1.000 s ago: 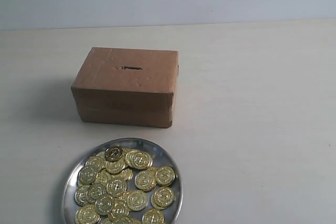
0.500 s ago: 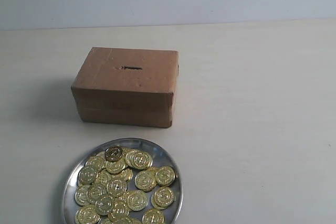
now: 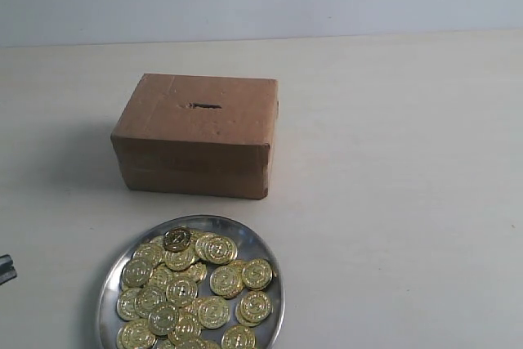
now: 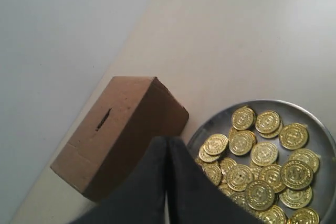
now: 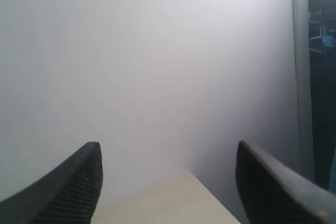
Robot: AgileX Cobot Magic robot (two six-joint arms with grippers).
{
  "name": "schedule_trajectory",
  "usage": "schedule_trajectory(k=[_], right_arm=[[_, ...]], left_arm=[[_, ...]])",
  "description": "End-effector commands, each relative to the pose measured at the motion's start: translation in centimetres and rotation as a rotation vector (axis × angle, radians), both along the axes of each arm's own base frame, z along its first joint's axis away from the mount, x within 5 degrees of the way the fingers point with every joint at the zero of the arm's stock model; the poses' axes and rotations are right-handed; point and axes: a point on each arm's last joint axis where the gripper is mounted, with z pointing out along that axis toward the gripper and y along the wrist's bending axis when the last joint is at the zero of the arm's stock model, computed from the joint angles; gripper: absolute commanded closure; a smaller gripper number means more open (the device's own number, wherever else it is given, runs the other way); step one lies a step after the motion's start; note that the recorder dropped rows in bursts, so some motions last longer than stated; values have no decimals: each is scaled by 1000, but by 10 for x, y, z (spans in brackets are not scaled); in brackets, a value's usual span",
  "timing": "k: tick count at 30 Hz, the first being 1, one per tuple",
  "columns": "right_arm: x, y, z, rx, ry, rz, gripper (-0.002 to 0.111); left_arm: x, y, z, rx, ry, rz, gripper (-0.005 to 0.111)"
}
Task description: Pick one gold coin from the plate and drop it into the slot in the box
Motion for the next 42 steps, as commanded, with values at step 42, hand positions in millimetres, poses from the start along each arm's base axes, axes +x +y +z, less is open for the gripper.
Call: schedule_trajectory(k=[42], right_arm=[[128,72,-231,-43,36,240,41]], left_arm=[[6,56,34,-80,-584,720,107]])
